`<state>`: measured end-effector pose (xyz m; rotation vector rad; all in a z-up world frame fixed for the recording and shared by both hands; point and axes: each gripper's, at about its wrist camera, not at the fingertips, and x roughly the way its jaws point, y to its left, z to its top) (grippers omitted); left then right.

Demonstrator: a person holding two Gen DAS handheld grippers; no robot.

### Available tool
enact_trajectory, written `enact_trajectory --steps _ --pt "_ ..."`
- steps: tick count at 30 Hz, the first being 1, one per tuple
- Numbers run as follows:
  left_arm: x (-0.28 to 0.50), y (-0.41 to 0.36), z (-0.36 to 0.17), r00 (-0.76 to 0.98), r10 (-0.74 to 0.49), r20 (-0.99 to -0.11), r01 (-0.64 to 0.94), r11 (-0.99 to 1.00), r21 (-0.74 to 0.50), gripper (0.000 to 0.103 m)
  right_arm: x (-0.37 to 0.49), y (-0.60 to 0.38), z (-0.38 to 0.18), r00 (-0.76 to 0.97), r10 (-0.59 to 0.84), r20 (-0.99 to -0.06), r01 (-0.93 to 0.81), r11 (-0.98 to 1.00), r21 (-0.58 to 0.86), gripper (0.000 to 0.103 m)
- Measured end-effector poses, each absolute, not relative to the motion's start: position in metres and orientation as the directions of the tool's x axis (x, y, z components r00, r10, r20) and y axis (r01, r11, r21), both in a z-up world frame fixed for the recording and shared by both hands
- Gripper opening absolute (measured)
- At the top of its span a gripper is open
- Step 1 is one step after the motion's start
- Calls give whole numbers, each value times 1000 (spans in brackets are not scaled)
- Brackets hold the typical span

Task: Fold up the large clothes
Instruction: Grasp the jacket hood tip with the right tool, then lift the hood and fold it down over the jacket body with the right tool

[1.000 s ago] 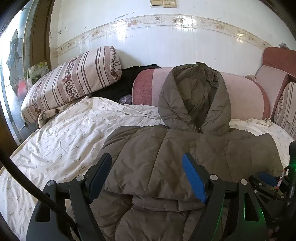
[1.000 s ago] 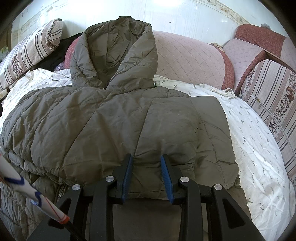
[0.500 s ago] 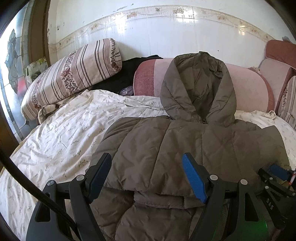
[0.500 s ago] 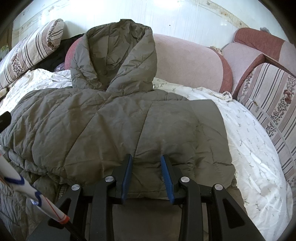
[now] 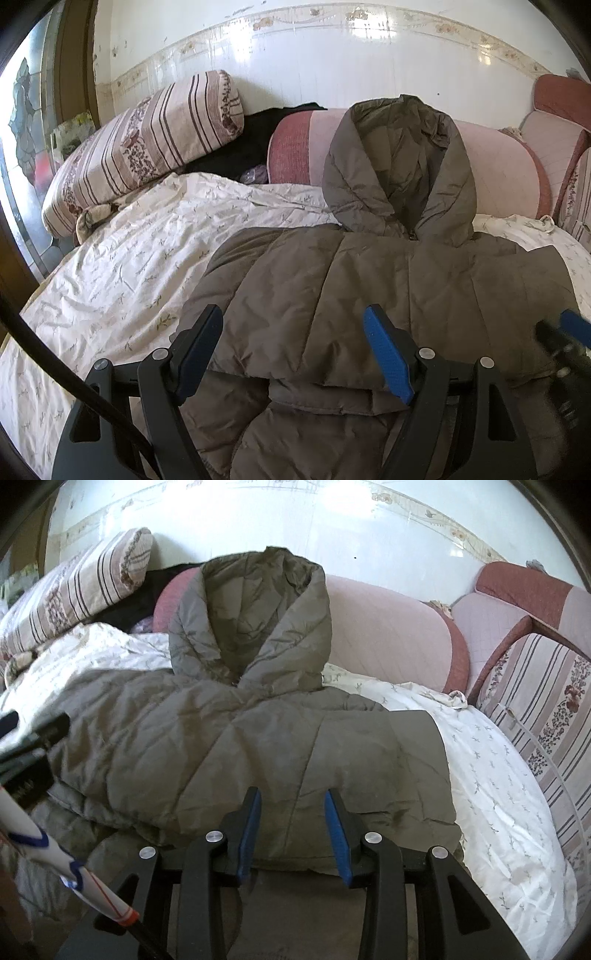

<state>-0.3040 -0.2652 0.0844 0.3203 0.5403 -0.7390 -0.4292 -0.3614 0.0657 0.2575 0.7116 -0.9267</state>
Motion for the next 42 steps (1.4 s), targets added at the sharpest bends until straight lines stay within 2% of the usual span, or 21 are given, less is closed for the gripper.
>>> enact_trajectory --steps 3,12,17,19,21,25,29,38,40,42 --pt "-302 -264 86 597 -549 -585 714 695 77 78 -444 -365 81 423 -632 -650 813 581 -37 39" --pt "-303 -247 105 598 -573 -560 719 692 60 78 -509 -353 131 519 -556 -650 799 586 137 40" --pt "-297 -251 106 587 -569 -576 719 693 49 78 -506 -361 194 569 -503 -651 753 636 168 40" --pt "-294 -256 102 573 -563 -595 724 688 46 78 -498 -373 221 584 -495 -644 740 650 172 44" --pt "-290 -262 98 563 -563 -604 728 684 41 78 -484 -396 251 591 -490 -641 738 650 183 52" --pt "-287 -270 91 550 -561 -619 736 675 42 78 -443 -455 287 589 -509 -627 745 643 178 54" --pt "-281 -276 84 537 -557 -633 742 670 39 78 -390 -522 281 571 -519 -636 766 615 186 54" --pt "-268 -293 59 519 -523 -676 750 659 66 78 -278 -654 213 471 -548 -692 822 557 118 54" --pt "-268 -294 58 522 -523 -674 751 657 72 78 -265 -671 197 442 -550 -709 835 541 100 49" --pt "-268 -296 57 529 -521 -670 750 656 81 78 -253 -686 178 400 -536 -743 845 530 72 14"
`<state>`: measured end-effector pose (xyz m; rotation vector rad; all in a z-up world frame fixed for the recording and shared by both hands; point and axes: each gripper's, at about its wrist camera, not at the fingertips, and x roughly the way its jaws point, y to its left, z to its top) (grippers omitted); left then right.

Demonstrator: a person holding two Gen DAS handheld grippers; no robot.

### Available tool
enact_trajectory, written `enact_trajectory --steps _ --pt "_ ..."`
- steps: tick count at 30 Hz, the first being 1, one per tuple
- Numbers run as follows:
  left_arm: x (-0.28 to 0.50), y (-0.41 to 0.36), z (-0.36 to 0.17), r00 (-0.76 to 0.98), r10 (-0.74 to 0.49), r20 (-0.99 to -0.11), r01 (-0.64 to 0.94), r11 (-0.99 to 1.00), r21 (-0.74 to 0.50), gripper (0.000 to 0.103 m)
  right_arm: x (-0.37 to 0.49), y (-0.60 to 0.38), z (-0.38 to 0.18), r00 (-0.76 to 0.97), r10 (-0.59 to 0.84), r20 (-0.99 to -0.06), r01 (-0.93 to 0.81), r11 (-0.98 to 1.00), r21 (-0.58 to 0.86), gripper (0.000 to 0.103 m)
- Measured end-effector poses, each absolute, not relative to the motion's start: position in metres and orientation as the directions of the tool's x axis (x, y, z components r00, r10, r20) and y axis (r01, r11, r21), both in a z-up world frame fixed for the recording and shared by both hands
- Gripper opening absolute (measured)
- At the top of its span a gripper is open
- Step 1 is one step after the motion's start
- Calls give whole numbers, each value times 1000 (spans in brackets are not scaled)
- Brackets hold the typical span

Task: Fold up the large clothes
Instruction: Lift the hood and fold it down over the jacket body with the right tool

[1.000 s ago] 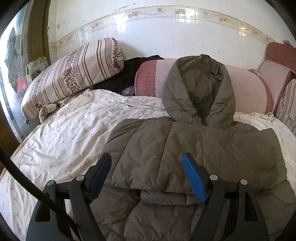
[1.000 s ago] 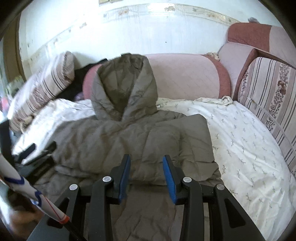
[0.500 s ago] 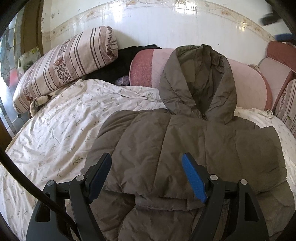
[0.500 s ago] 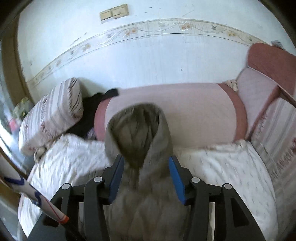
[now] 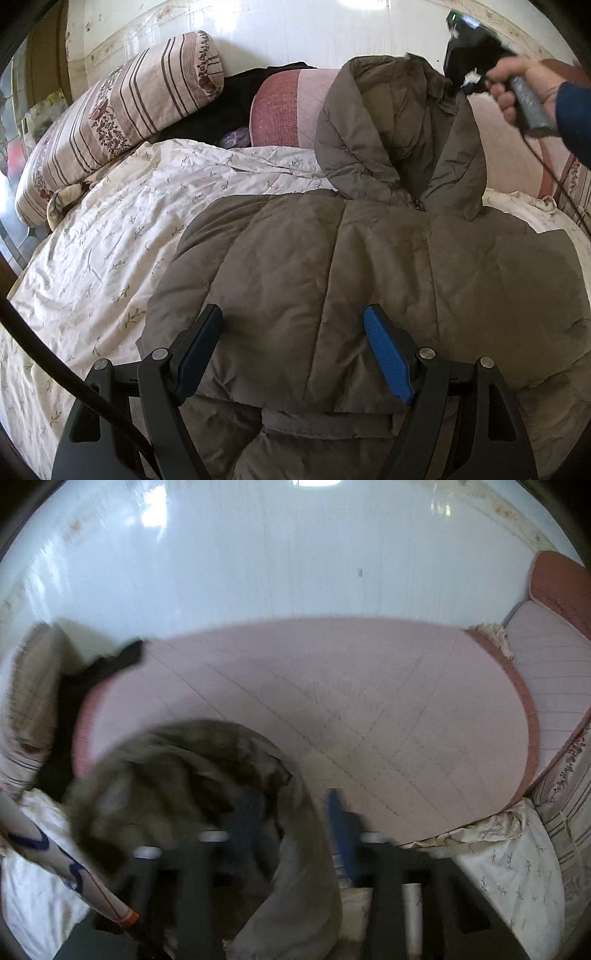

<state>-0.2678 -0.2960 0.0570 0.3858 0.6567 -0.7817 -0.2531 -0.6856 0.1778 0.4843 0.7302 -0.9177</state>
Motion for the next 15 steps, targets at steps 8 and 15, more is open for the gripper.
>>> enact_trajectory --steps 8,15 --pt "-263 -287 66 529 -527 -665 739 671 56 78 -296 -634 199 466 -602 -648 829 554 81 5" --pt "-239 -243 106 562 -566 -602 671 738 -67 78 -384 -508 250 602 -591 -537 751 648 128 4"
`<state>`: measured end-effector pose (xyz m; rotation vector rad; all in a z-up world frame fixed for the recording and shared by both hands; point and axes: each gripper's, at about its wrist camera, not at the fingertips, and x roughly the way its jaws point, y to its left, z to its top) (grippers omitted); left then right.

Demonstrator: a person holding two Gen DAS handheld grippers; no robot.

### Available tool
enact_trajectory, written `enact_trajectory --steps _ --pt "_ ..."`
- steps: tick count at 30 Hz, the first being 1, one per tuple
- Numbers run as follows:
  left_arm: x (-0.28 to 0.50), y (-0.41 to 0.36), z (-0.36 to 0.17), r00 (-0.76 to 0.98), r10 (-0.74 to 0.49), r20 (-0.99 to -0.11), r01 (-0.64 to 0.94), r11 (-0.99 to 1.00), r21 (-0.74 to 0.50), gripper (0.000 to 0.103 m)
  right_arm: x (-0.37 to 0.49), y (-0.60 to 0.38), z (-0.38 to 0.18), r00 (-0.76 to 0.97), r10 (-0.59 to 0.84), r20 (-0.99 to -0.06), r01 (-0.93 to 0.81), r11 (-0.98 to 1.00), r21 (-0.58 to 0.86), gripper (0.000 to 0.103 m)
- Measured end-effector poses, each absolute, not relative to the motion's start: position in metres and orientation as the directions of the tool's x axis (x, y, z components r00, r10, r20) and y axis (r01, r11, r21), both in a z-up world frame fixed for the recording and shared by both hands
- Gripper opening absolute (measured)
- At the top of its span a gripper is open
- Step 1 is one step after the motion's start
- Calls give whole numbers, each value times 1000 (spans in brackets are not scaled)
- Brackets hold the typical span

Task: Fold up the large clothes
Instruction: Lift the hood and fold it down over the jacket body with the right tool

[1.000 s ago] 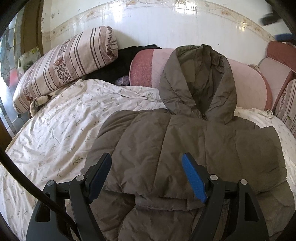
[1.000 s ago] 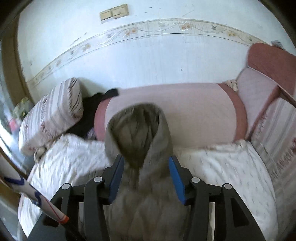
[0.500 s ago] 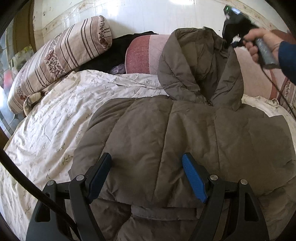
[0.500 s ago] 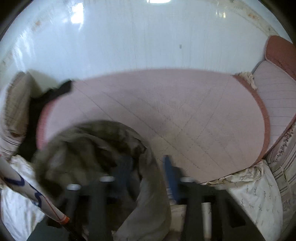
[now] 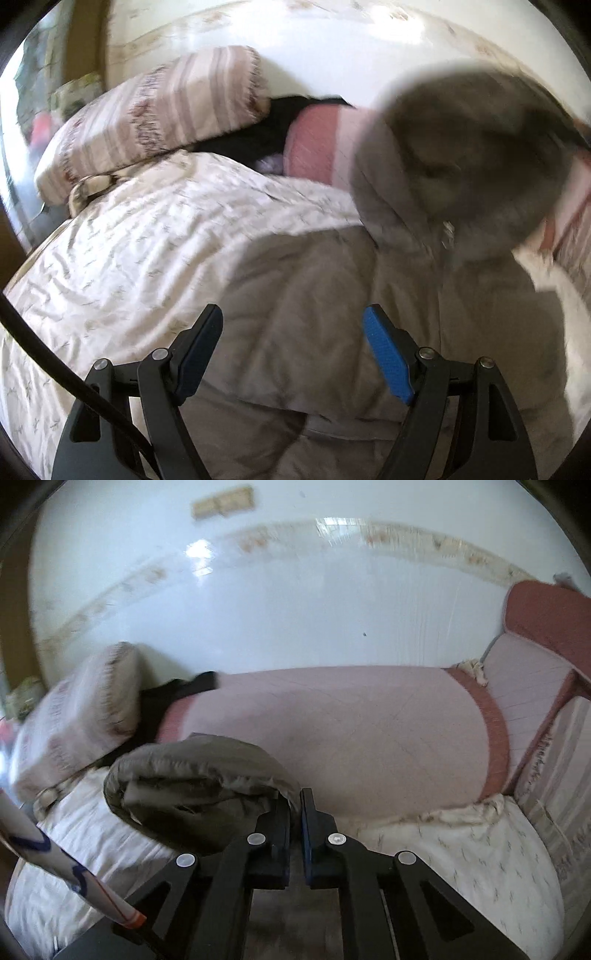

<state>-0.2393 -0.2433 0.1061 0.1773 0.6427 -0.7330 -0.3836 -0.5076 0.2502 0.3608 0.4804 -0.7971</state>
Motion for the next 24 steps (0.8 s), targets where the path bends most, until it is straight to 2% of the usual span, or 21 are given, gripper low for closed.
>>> enact_trajectory --steps 5,7,11,14,16,18,19,20,21,24 --pt "-225 -211 131 622 -577 -530 614 779 -128 78 -460 -400 222 656 -553 -513 706 689 161 4" --pt "-228 -210 134 605 -602 -520 629 763 -151 78 -477 -368 190 649 -525 -550 705 687 176 4" --pt "-256 -244 114 440 -697 -567 755 629 -187 78 -483 -356 104 575 -458 -678 749 629 210 4" --pt "-280 -281 80 389 -647 -656 808 582 -95 78 -478 -363 68 524 -435 -733 769 611 187 5" --pt "-287 -299 57 413 -565 -714 813 583 10 78 -473 -365 64 516 -442 -734 770 614 172 5" --pt "-294 -307 45 474 -515 -715 803 586 111 80 -471 -367 70 514 -445 -733 771 615 167 7" --pt "-296 -307 46 484 -517 -705 802 584 123 80 -473 -367 75 525 -434 -732 764 619 181 9" --pt "-296 -305 48 483 -519 -705 802 585 119 80 -477 -366 77 522 -438 -732 767 617 177 16" --pt "-296 -303 47 479 -523 -705 803 585 111 80 -479 -363 81 503 -450 -738 776 612 155 18" --pt "-294 -301 46 468 -525 -711 803 589 94 81 -497 -355 101 523 -485 -701 786 593 177 18"
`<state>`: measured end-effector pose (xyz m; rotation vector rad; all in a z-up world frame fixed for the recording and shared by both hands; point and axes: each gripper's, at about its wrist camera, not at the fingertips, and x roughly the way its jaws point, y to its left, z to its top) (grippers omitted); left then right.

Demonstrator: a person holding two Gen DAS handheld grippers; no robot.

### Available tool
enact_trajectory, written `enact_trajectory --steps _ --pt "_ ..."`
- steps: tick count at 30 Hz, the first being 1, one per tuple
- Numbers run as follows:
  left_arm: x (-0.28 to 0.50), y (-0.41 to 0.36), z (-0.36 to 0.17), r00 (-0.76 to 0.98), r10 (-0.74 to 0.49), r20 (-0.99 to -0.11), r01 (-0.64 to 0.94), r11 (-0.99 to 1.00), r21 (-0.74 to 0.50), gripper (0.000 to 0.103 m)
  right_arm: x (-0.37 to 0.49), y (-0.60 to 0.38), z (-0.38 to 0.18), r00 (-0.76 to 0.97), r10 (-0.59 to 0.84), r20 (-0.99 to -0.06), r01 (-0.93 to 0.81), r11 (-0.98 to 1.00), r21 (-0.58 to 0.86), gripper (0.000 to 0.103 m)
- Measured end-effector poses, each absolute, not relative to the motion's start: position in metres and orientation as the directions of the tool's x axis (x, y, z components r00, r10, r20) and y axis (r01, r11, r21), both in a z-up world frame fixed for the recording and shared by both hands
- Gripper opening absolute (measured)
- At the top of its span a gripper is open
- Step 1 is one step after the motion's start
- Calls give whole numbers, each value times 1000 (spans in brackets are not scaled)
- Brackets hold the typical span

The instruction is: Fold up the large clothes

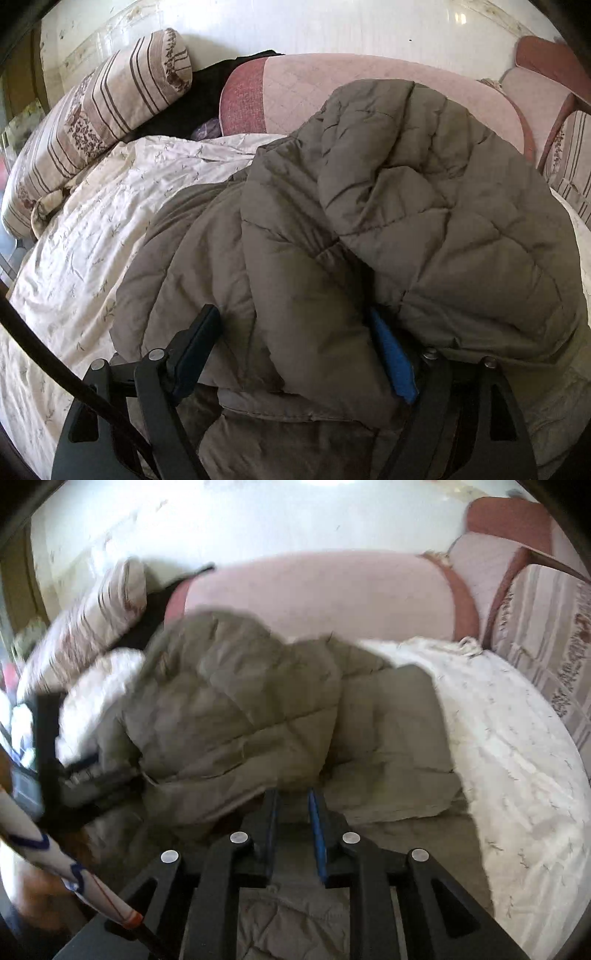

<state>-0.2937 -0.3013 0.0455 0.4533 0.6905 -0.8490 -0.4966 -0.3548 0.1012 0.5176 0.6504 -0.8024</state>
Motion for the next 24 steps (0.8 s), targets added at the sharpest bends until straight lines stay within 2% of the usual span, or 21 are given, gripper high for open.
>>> enact_trajectory --steps 4,7,9,14,17,24 --pt "-294 -301 46 476 -526 -705 801 590 101 82 -499 -346 144 604 -535 -591 753 626 204 18" --pt "-295 -300 44 476 -528 -703 802 589 101 82 -478 -352 145 656 -489 -575 713 650 260 18" --pt "-294 -300 44 475 -528 -704 802 589 99 82 -459 -360 129 668 -446 -596 699 652 295 18" --pt "-295 -301 43 476 -531 -701 809 577 113 84 -437 -390 45 567 -347 -747 745 604 285 18" --pt "-296 -299 47 478 -543 -690 810 577 107 84 -438 -396 40 589 -323 -740 738 589 330 17" --pt "-305 -285 69 477 -630 -612 822 567 56 84 -440 -393 42 591 -330 -736 737 590 328 17"
